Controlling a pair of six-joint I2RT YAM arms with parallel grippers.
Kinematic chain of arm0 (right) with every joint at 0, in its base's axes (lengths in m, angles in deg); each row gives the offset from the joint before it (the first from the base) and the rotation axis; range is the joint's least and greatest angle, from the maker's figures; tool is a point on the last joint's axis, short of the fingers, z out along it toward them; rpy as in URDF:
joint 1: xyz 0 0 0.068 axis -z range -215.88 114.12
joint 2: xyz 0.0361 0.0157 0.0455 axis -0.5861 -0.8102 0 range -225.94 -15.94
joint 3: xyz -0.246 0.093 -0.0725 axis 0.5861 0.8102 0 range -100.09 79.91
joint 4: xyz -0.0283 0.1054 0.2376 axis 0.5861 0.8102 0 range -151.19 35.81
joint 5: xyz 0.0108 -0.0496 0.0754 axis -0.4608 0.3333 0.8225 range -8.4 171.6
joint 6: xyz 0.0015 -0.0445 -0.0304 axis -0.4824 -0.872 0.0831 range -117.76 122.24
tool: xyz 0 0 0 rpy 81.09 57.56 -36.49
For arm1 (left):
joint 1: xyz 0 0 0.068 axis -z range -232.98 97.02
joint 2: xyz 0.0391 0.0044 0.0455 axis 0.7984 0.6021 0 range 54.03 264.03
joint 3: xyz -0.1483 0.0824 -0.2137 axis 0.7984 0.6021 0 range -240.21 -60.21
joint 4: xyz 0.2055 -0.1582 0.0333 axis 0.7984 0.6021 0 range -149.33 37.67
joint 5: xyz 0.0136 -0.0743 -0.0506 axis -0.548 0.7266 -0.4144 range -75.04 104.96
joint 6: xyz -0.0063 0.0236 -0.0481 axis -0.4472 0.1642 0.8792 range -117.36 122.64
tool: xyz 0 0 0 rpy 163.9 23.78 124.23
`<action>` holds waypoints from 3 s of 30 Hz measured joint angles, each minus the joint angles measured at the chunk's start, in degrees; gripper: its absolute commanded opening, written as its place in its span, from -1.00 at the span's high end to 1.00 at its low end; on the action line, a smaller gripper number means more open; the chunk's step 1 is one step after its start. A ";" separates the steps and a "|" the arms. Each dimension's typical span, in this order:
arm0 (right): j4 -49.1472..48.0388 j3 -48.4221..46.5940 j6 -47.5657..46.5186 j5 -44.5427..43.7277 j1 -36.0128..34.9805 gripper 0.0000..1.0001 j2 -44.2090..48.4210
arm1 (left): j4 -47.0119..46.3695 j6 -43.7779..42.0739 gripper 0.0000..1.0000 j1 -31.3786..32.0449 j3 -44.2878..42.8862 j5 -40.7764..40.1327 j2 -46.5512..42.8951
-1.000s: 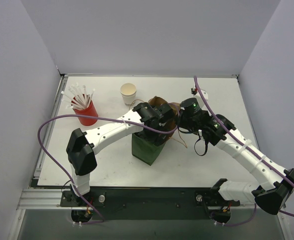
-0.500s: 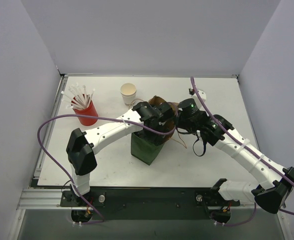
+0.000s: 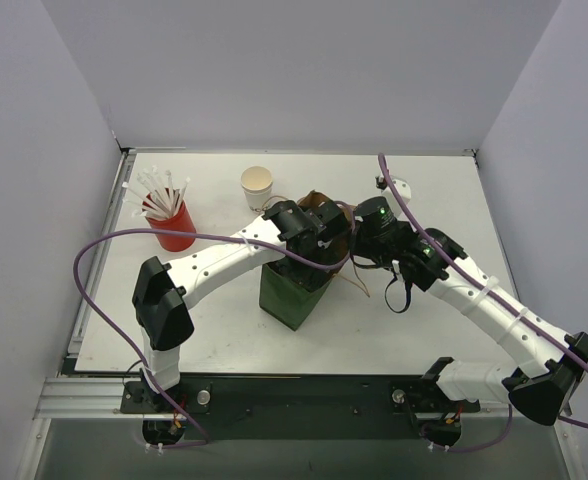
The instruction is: Pack the takeout coffee
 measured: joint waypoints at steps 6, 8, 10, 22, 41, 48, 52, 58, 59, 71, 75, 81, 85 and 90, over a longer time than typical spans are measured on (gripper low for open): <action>0.79 -0.55 -0.33 -0.42 -0.26 1.00 -0.48 | 0.44 0.02 0.36 0.00 -0.48 -0.20 -0.02; 0.98 -0.72 -0.44 -0.48 -0.28 1.00 -0.68 | 0.52 0.02 0.36 -0.02 -0.72 -0.26 -0.02; 1.14 -0.98 -0.46 -0.70 -0.44 1.00 -0.79 | 0.70 0.00 0.36 -0.02 -1.14 -0.37 -0.02; 1.88 -1.18 -1.27 -1.88 -1.03 1.00 -0.85 | 2.08 -0.02 0.37 0.00 -4.83 -0.52 -1.03; 4.79 -4.04 -2.73 -2.93 -3.21 1.00 -1.92 | 3.87 0.04 0.36 0.07 -10.05 -4.26 -8.41; 5.49 -4.68 -2.78 -3.28 -3.21 1.00 -2.69 | 3.89 0.00 0.37 0.07 -14.01 -4.46 -9.11; 5.84 -4.68 -2.78 -3.32 -3.21 1.00 -2.69 | 3.93 -0.02 0.37 0.07 -15.10 -4.39 -9.49; 6.21 -4.68 -2.80 -3.91 -3.21 1.00 -2.69 | 3.93 0.00 0.37 0.07 -15.93 -3.48 -9.88; 6.25 -4.68 -2.82 -4.07 -3.21 1.00 -2.69 | 3.82 0.02 0.37 0.07 -15.96 -3.26 -10.16; 7.41 -4.90 -3.23 -5.22 -2.86 1.00 -2.69 | 1.75 0.02 0.37 0.07 -15.96 -1.09 -17.79; 8.04 -5.07 -3.26 -5.66 -2.62 1.00 -2.69 | 0.37 0.15 0.37 0.07 -15.96 -1.09 -20.96; 8.81 -5.07 -3.54 -6.19 -2.01 1.00 -2.64 | -1.25 1.99 0.37 0.04 -15.96 -4.24 -26.21; 9.86 -5.07 -4.02 -6.47 -1.22 1.00 -1.86 | -1.20 4.13 0.37 -0.52 -15.98 -7.69 -29.62; 11.63 -4.83 -4.13 -6.56 1.29 0.99 2.89 | 0.96 6.43 0.37 -2.49 -16.98 -10.03 -30.25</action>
